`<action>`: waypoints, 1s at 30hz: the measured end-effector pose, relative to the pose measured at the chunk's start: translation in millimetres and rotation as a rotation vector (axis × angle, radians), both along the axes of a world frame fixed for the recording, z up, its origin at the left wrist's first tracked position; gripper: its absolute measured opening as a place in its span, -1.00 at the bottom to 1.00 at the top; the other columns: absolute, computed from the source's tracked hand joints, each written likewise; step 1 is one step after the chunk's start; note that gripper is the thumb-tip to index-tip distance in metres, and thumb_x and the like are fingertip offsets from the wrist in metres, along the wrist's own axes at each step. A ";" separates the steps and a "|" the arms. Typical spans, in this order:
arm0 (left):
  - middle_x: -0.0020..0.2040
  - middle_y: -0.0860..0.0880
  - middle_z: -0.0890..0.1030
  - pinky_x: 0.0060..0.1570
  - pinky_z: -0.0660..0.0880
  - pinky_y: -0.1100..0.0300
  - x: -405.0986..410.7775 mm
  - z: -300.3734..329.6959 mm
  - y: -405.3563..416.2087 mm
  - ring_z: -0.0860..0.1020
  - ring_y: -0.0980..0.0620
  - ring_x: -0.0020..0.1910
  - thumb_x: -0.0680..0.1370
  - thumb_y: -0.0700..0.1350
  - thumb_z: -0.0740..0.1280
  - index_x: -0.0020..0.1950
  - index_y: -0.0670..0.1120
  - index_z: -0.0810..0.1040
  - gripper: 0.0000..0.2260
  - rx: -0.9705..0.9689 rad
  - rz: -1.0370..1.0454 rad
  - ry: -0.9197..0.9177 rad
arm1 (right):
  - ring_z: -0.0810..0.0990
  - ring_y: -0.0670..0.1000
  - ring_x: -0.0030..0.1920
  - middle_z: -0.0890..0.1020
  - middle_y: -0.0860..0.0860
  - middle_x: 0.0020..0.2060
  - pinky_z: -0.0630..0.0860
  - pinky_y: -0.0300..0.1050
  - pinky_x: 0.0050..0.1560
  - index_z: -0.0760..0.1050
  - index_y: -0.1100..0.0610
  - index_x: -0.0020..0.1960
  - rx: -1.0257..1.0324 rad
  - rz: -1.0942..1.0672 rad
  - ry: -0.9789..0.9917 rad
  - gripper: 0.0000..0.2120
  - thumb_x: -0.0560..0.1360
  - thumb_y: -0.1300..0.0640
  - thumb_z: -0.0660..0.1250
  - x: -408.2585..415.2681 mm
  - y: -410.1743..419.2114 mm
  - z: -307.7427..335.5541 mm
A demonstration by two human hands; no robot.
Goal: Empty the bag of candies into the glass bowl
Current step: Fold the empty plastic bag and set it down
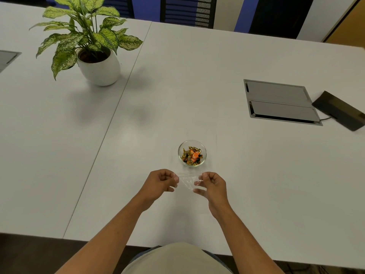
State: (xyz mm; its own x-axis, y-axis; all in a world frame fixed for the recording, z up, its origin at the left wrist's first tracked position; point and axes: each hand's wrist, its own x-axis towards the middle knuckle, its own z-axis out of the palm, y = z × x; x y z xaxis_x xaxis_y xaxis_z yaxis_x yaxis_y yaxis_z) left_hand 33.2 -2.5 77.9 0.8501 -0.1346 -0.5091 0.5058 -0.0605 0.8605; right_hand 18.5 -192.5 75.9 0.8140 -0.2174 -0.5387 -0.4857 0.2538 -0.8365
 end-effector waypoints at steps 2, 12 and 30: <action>-0.19 -0.12 0.68 -0.15 0.62 0.16 0.4 -0.9 -0.9 0.65 0.00 -0.20 0.49 -0.29 0.41 -0.10 -0.23 0.63 -0.97 -0.016 0.014 0.006 | 0.63 0.10 -0.20 0.58 0.18 -0.12 0.63 -0.04 -0.32 0.50 0.30 0.02 -0.012 -0.007 0.015 -0.86 0.61 0.23 0.22 0.4 2.4 -1.7; -0.22 -0.13 0.66 -0.04 0.62 -0.01 0.5 -1.9 -8.8 0.63 -0.06 -0.19 0.52 -0.30 0.34 -0.16 -0.21 0.64 -0.90 -0.036 0.101 -0.001 | 0.62 0.10 -0.18 0.55 0.16 -0.04 0.68 0.03 -0.22 0.46 0.27 0.07 -0.107 -0.002 0.086 -0.86 0.63 0.25 0.16 0.7 13.1 -6.5; -0.16 -0.21 0.65 0.02 0.64 -0.07 -3.1 -0.8 -13.2 0.67 -0.14 -0.13 0.55 -0.26 0.32 -0.13 -0.23 0.62 -0.89 -0.196 0.121 0.033 | 0.69 0.12 -0.18 0.66 0.20 -0.11 0.67 0.01 -0.15 0.57 0.34 0.05 0.114 0.107 0.022 -0.84 0.52 0.26 0.36 -3.6 6.5 -2.7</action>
